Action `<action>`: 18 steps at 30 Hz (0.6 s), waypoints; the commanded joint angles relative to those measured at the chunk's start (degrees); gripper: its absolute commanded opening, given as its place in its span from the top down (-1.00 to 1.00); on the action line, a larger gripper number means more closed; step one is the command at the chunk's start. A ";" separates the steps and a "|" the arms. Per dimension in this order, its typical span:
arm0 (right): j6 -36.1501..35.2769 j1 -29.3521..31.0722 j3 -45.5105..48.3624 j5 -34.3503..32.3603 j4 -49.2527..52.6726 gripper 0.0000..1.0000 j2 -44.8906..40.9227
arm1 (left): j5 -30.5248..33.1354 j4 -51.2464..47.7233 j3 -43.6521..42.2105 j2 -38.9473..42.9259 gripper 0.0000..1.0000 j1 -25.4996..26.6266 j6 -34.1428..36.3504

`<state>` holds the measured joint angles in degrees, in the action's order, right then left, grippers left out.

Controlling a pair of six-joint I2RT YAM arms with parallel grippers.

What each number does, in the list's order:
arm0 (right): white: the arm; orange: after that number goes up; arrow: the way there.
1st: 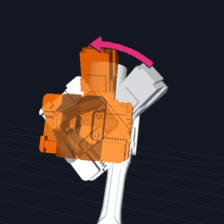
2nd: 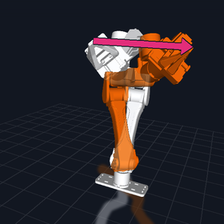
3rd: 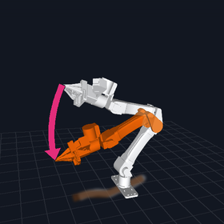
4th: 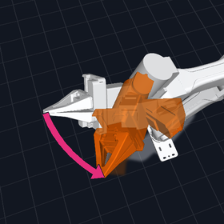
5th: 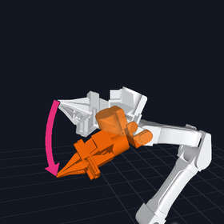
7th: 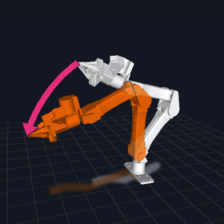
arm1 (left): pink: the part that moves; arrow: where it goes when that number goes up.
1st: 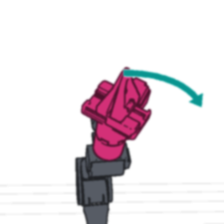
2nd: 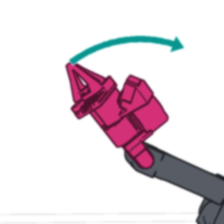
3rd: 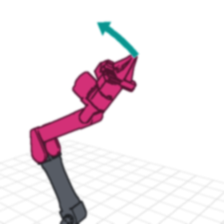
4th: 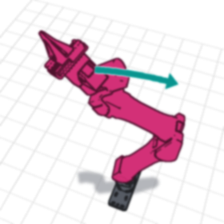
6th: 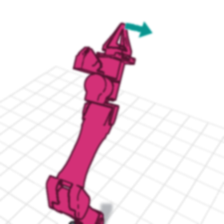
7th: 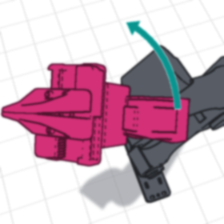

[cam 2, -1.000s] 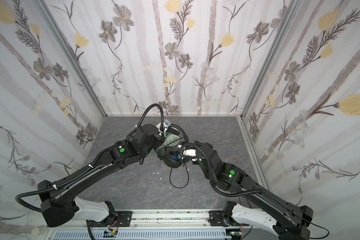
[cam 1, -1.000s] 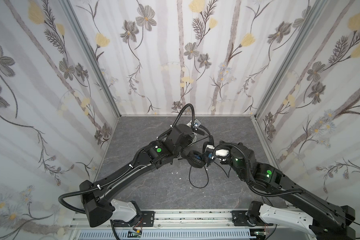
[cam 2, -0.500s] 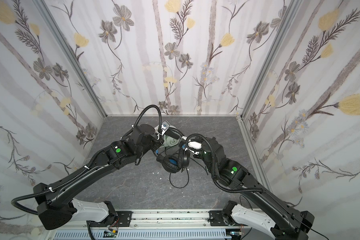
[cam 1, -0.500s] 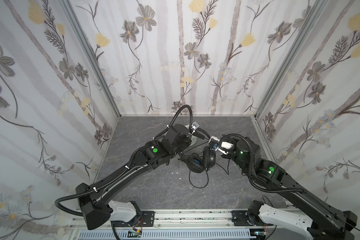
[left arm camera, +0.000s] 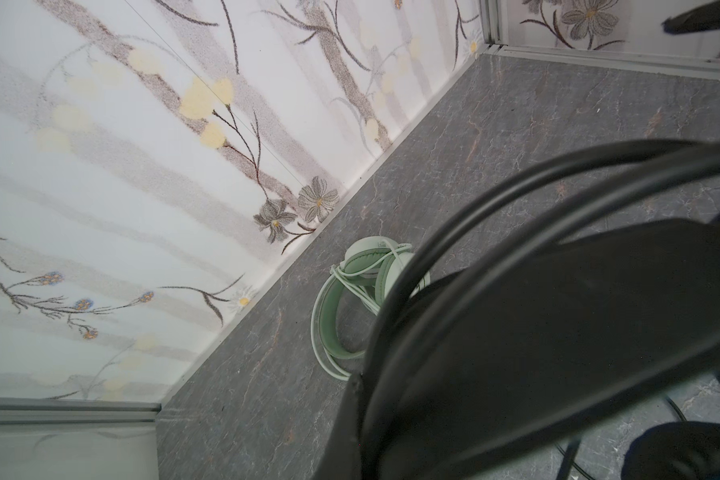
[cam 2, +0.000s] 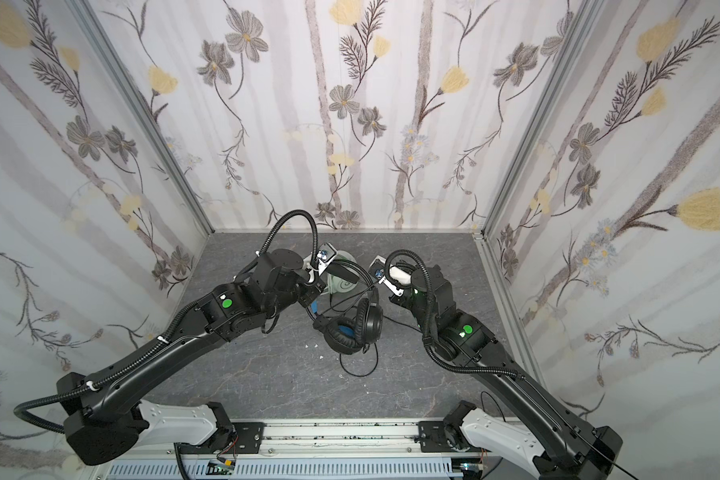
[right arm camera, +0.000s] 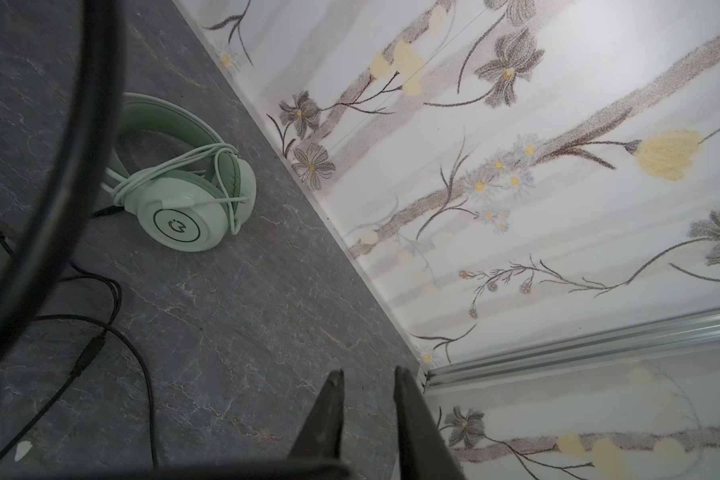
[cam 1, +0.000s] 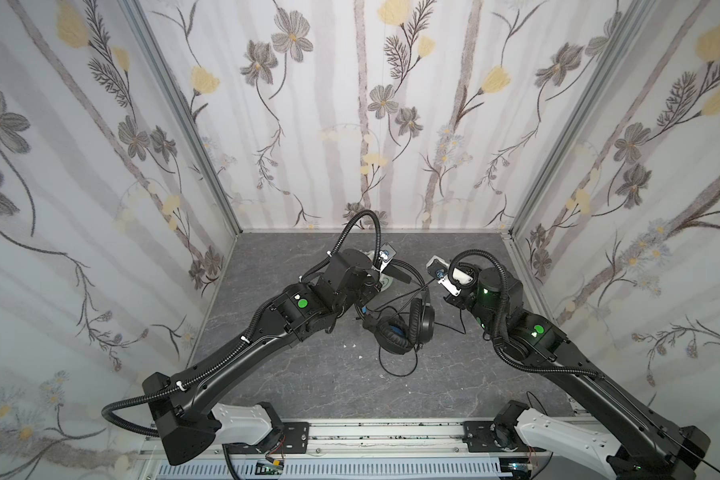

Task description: Wrap the headphones

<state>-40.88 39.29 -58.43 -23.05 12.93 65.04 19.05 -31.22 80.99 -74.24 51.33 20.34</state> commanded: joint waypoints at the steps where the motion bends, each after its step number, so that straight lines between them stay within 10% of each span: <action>1: 5.48 -1.33 0.72 4.41 -5.32 0.43 -0.18 | -1.90 2.72 1.41 0.82 1.00 -0.18 -2.99; 18: 20.73 -11.17 3.50 22.26 -14.34 0.31 -0.95 | -10.00 2.00 9.38 1.77 1.00 -0.61 -9.85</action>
<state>-23.68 28.86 -55.18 -5.19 3.53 63.70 12.21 -32.05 88.47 -72.75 50.81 13.43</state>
